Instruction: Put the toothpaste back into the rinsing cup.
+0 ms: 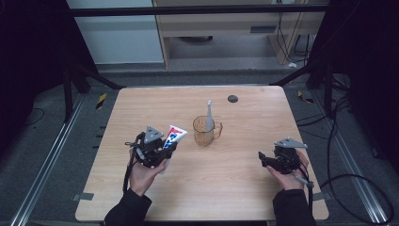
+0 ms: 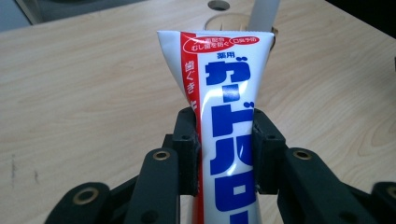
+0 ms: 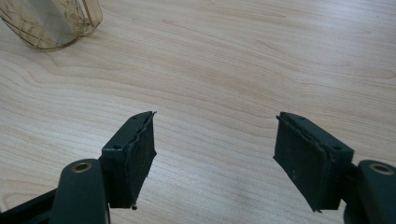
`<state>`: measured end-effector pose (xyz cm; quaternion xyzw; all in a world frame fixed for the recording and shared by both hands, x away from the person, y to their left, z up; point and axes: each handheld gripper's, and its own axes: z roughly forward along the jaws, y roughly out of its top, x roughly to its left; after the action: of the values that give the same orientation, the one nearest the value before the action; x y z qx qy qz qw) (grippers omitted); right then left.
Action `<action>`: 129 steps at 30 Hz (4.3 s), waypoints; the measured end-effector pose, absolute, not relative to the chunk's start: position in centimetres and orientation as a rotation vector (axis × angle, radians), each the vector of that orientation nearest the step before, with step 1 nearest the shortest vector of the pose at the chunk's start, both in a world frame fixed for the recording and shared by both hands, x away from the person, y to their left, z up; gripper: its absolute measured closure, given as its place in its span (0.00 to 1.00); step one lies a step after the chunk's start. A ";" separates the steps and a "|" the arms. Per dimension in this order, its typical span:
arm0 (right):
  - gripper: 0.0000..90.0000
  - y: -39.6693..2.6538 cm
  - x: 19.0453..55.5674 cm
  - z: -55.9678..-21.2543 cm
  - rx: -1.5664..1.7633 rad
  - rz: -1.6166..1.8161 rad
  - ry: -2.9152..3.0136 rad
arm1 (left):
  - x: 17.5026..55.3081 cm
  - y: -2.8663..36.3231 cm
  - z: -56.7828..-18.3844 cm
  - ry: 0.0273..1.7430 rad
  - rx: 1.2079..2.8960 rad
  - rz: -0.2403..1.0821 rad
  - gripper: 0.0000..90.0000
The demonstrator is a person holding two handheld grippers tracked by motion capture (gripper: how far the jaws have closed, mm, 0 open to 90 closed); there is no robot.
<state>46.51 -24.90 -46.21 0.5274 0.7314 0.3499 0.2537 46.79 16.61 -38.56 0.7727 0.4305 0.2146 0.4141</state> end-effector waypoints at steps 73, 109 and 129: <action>0.30 -24.6 46.6 -46.9 1.433 0.944 2.000 | 57.2 8.9 -35.7 1.013 1.645 0.636 0.75; 0.29 -24.7 46.8 -47.2 1.437 0.962 2.005 | 59.9 6.1 -38.3 0.992 1.669 0.609 0.75; 0.29 -24.7 46.8 -47.2 1.425 0.943 2.007 | 59.8 6.0 -39.9 0.998 1.699 0.598 0.74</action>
<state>46.84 -24.65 -47.22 0.5234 0.7372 0.3465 0.2501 59.85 6.00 -39.90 0.7071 0.4153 0.2488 0.5153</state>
